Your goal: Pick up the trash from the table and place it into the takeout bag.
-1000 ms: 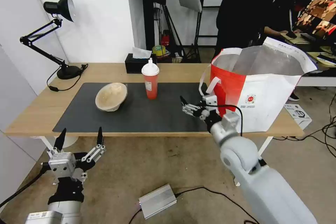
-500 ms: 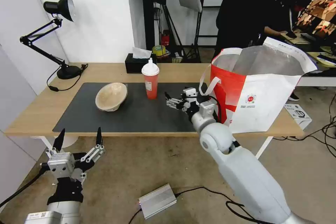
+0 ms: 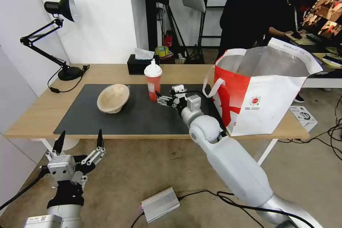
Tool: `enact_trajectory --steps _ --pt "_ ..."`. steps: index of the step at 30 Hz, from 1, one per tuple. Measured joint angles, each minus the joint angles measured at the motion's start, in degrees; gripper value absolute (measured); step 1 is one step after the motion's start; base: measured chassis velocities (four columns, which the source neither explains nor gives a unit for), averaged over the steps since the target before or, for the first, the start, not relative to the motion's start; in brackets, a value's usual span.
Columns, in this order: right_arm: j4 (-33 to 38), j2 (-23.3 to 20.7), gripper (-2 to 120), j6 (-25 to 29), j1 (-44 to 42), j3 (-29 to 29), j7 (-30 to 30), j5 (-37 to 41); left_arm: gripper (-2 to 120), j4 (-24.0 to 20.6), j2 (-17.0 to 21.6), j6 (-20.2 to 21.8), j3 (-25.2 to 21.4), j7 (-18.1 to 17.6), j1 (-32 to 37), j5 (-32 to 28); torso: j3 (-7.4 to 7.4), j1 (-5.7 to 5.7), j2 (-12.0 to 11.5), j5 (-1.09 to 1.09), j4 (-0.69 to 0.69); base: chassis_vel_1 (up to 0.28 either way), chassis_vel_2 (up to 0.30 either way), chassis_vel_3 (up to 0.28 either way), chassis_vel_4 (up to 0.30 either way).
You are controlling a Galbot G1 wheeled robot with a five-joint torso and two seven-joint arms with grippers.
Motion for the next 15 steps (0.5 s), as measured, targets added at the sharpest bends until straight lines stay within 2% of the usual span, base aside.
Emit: enact_trajectory --steps 15 --pt "-11.1 6.4 100 2.3 4.1 0.7 -2.3 -4.9 100 0.0 0.0 -0.1 0.2 0.0 0.0 0.0 0.0 0.0 0.0 0.0 0.0 0.0 0.0 0.0 0.0"
